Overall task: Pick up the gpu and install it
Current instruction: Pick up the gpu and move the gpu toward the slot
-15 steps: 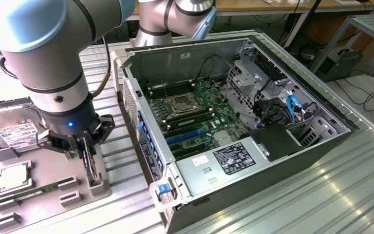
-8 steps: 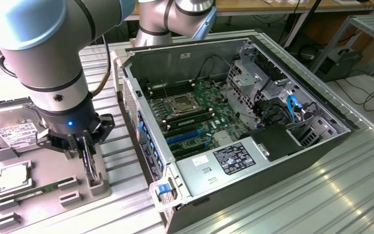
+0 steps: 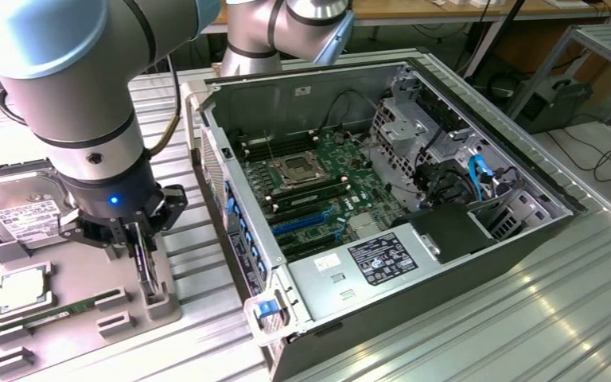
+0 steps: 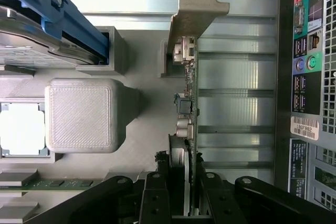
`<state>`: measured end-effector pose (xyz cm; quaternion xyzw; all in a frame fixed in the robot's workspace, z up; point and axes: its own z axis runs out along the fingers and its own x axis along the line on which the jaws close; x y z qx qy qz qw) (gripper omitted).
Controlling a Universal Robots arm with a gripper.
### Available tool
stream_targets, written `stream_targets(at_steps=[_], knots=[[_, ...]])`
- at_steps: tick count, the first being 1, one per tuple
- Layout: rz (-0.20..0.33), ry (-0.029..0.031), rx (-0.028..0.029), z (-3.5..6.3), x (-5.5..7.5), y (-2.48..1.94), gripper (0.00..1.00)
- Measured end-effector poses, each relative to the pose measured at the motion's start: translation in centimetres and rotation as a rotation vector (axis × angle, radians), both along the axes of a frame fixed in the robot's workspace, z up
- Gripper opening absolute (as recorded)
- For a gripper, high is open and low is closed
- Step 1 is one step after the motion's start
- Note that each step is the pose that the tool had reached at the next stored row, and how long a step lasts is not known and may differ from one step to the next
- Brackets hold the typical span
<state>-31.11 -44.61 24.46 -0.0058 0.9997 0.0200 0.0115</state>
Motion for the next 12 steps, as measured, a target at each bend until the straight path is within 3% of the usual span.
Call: stream_targets(at_steps=[12], knots=[[0.000, 0.0000, 0.0001, 0.28, 0.01, -0.01, 0.27]])
